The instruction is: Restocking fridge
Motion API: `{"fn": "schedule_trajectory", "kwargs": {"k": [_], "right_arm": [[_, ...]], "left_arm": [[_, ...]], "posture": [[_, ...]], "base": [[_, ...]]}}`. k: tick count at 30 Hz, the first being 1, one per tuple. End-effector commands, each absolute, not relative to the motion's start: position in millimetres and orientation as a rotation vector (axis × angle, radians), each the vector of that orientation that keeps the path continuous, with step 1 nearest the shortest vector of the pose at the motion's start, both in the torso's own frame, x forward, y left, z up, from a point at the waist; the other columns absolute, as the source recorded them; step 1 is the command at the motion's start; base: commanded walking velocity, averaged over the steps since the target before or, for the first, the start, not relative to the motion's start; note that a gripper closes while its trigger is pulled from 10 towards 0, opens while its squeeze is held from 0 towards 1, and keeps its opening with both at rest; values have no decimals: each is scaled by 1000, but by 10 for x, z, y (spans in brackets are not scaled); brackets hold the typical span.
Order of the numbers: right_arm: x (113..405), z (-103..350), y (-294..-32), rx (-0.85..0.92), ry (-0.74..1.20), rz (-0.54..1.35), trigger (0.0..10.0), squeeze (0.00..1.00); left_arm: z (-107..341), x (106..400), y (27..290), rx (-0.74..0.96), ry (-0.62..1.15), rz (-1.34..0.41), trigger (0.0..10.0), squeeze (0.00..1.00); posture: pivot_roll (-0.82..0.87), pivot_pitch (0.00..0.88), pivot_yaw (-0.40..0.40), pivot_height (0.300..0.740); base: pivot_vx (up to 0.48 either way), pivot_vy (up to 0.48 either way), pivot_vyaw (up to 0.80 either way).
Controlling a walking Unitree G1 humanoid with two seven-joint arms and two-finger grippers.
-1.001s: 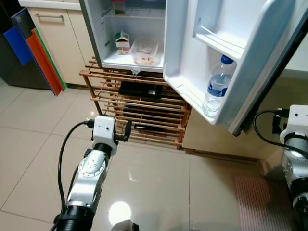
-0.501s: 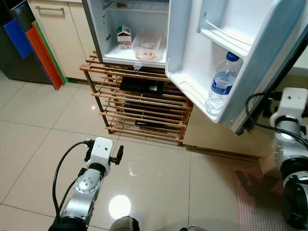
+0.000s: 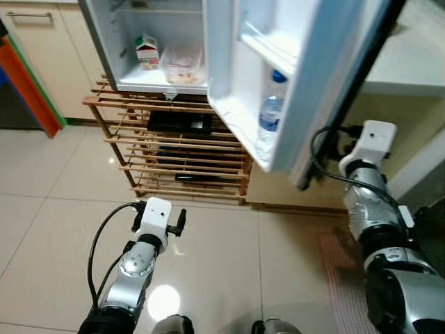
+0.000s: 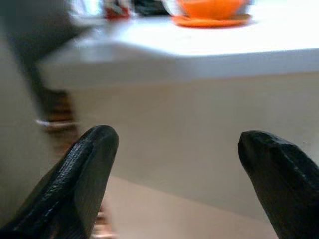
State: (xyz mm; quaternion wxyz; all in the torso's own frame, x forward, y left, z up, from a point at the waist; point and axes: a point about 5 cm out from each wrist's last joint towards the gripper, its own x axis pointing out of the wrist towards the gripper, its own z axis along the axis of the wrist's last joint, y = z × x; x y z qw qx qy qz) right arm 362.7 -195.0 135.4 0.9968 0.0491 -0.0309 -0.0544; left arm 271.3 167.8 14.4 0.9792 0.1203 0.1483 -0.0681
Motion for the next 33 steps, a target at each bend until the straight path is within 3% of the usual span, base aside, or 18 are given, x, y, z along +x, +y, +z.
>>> {"fn": "schedule_trajectory", "kwargs": {"k": [1,4,5,7,16,18,23,26,30,33], "right_arm": [[3628,1519,-1553,173,-101,72,10000,0],[3547,1527,-1369,221,-94,188,10000,0],[3345,1584,-1114,260,-100,420,10000,0],[3177,1624,-986,278,-95,573,10000,0],[2994,1846,-1103,319,-97,641,10000,0],[3008,1845,-1146,304,-104,610,10000,0],[3110,1557,-1734,58,-40,185,10000,0],[3067,1404,-1952,4,5,62,10000,0],[2886,1115,-2260,-80,53,-112,10000,0],[2806,1008,-2293,-93,53,-154,10000,0]], "left_arm": [[115,2699,1676,247,306,-136,10000,0],[112,2699,1671,245,306,-136,10000,0],[99,2687,1663,240,309,-138,10000,0],[80,2671,1656,236,316,-141,10000,0],[-315,2472,1845,280,573,-68,10000,0],[-325,2463,1863,275,577,-60,10000,0],[-175,2592,1837,280,445,-58,10000,0],[-67,2697,1796,269,372,-54,10000,0],[387,3008,1654,232,138,-69,10000,0],[757,3152,1532,185,-13,-102,10000,0]], "posture": [[75,85,-16,740],[76,86,-19,740],[70,89,-20,740],[64,89,-19,740],[54,76,-20,740],[53,73,-21,740],[57,49,-25,740],[58,36,-23,740],[56,17,-15,740],[57,5,-10,740]], "base": [[0,0,0],[0,0,0],[0,0,0],[0,0,0],[0,0,0],[0,0,0],[0,0,0],[0,0,0],[0,0,0],[0,0,0]]}}
